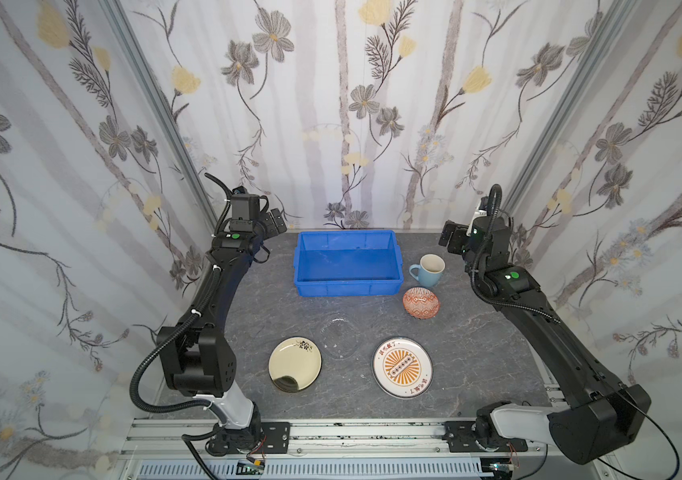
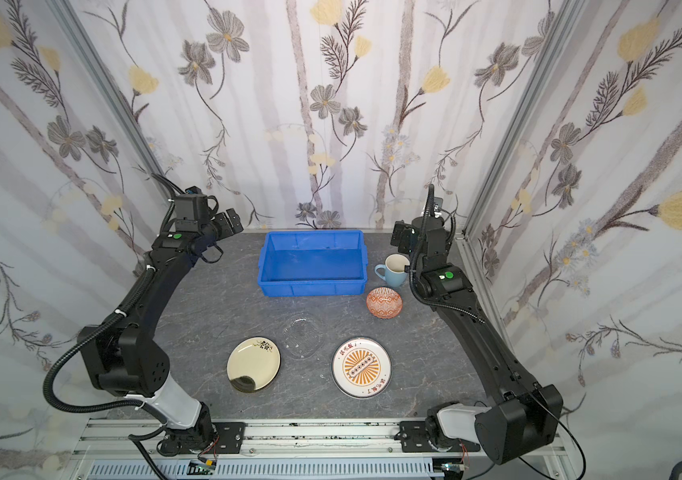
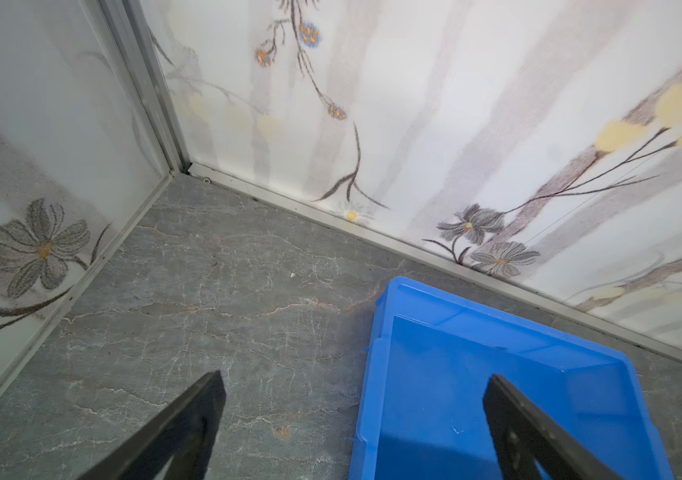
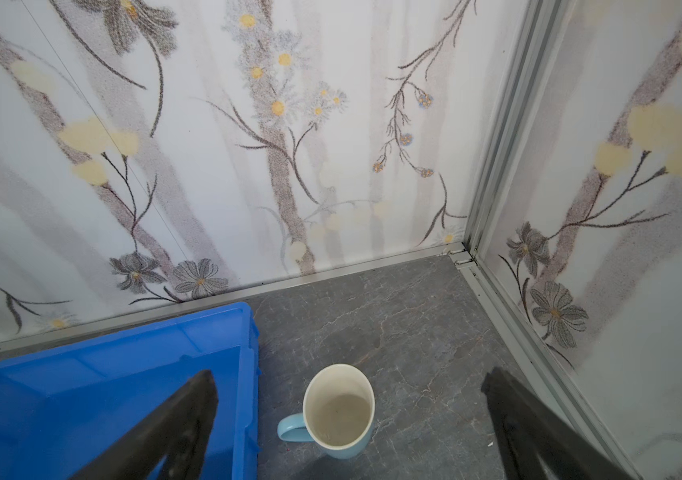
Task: Place the mixed dishes into the plastic bin
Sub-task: 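Raise both arms and swing the grippers forward over the blue bin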
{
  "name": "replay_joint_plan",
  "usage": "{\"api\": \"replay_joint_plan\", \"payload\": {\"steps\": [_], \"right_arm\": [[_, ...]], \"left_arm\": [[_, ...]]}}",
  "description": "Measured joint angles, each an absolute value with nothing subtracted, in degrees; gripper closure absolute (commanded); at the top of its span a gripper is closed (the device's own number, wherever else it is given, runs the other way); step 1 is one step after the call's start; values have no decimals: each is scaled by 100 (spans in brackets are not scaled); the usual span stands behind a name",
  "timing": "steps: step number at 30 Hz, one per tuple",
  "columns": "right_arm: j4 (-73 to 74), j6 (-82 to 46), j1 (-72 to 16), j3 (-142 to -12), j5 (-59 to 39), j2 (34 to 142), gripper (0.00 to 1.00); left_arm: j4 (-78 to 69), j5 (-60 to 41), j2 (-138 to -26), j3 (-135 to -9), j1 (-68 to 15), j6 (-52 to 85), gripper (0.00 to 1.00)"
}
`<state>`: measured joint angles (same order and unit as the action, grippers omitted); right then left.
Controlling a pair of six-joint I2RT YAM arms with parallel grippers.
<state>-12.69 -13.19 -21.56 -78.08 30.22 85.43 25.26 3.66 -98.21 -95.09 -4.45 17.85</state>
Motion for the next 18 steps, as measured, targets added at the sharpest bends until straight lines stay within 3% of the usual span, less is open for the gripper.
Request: {"api": "replay_joint_plan", "payload": {"steps": [4, 10, 18], "right_arm": [[-1129, -947, -2781, -8475, 3745, 9039, 0], [-930, -696, -2779, -8978, 3236, 9679, 0], [-1588, -666, -2873, -11032, 2552, 11509, 11]], "left_arm": [[3227, 593, -10989, -10787, -443, 1579, 0], [3983, 683, -12573, -12545, -410, 1387, 0], [4316, 513, -13222, -13225, -294, 1387, 0]]}}
